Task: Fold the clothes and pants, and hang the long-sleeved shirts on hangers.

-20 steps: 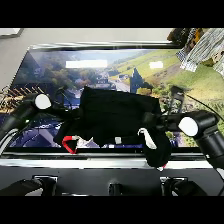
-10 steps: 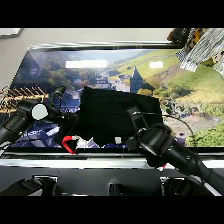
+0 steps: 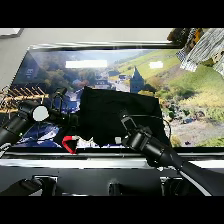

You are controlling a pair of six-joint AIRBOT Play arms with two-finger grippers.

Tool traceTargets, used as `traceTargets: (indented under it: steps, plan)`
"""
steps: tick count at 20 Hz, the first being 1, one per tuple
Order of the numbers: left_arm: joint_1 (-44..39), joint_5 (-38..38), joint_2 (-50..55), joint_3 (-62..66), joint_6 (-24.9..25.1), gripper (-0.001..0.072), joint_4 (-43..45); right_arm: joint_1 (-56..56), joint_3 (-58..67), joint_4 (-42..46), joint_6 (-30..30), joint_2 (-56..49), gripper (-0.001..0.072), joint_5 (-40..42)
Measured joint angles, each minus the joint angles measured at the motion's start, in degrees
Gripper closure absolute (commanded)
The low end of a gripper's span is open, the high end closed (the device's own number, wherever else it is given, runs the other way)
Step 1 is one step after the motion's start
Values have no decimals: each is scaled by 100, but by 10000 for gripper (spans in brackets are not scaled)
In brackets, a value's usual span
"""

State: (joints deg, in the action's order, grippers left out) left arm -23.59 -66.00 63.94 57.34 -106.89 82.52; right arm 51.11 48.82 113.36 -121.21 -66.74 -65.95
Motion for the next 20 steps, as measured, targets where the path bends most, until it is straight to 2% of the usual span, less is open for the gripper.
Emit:
traceTargets:
  steps: [4,5,6,15,18,19,20]
  plan:
    - [0,0,0,0,0,300,4,2,-7,590,-457,-142,240,98]
    - [0,0,0,0,0,300,9,2,-13,702,-564,-175,312,120]
    - [0,0,0,0,0,300,11,2,-20,780,-649,-210,329,140]
    - [0,0,0,0,0,300,48,4,-35,929,-920,-420,327,-79]
    - [0,0,0,0,0,300,50,4,-37,787,-887,-424,494,-94]
    - [0,0,0,0,0,300,50,4,-37,791,-942,-424,609,-28]
    - [0,0,0,0,0,300,50,4,-37,822,-1003,-431,679,61]
